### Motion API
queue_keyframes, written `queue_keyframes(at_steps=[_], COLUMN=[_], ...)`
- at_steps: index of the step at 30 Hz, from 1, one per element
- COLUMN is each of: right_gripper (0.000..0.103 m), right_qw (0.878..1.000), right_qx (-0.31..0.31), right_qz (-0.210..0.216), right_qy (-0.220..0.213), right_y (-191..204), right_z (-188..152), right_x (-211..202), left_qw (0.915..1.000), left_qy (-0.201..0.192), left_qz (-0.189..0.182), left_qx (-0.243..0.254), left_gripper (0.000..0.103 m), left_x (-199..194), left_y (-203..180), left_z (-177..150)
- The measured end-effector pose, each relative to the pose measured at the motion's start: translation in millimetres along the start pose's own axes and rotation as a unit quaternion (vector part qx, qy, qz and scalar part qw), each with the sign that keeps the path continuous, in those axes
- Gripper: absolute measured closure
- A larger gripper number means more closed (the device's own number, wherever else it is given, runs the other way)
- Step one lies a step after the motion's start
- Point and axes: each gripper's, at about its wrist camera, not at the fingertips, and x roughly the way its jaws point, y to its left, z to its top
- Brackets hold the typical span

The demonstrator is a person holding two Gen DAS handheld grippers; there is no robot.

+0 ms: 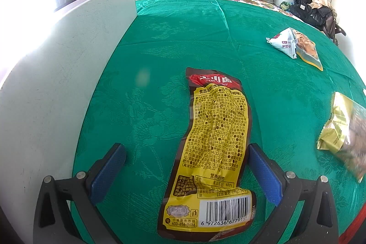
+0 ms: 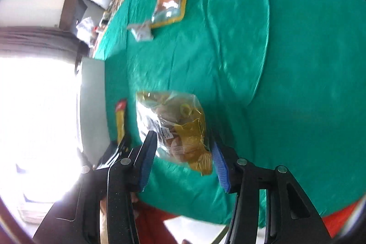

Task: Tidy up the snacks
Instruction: 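Grasp the clear bag of brown eggs with the right gripper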

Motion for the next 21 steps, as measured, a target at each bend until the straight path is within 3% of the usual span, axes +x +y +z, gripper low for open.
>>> queue_keyframes(at_steps=[3,5,7,8,10,12,14,17,19,21], right_gripper=[0.038,0.037,0.031,0.031,0.026,0.025,0.025,0.025,0.022,0.023], right_qw=[0.998,0.981,0.942,0.917,0.873,0.844,0.827,0.817,0.832,0.852], right_qx=[-0.058,-0.16,-0.279,-0.334,-0.416,-0.465,-0.485,-0.492,-0.476,-0.449], right_qz=[-0.038,-0.103,-0.178,-0.209,-0.245,-0.265,-0.285,-0.293,-0.27,-0.25], right_qy=[0.004,-0.021,-0.052,-0.065,-0.066,-0.032,0.008,0.058,0.095,0.102], right_y=[17.5,43.5,71.6,84.3,101.1,109.1,107.7,105.9,98.8,97.3], right_z=[-9.0,-10.3,-16.0,-19.7,-23.6,-20.2,-9.8,14.5,20.7,27.8], right_x=[-8.8,-16.9,-21.4,-20.1,-9.9,8.2,28.1,53.2,60.8,67.9], left_qw=[1.0,1.0,1.0,1.0,1.0,1.0,1.0,1.0,1.0,1.0], left_qy=[0.0,0.0,0.0,0.0,-0.001,-0.001,-0.001,-0.001,-0.001,-0.001], left_qz=[0.0,0.001,0.0,0.0,0.0,0.0,0.0,0.0,0.0,-0.001], left_qx=[0.0,-0.001,0.0,0.0,0.0,0.0,0.0,0.0,0.0,0.0], left_gripper=[0.0,0.0,0.0,0.0,0.0,0.0,0.0,0.0,0.0,0.0], left_x=[-0.8,-1.0,-0.7,-0.6,-0.9,-0.9,-0.9,-0.8,-1.1,-2.1], left_y=[-0.6,-0.7,-0.5,-0.4,-0.3,-0.4,-0.4,-0.4,-0.7,-0.9], left_z=[0.4,0.5,0.4,0.4,0.4,0.3,0.5,0.4,0.5,0.6])
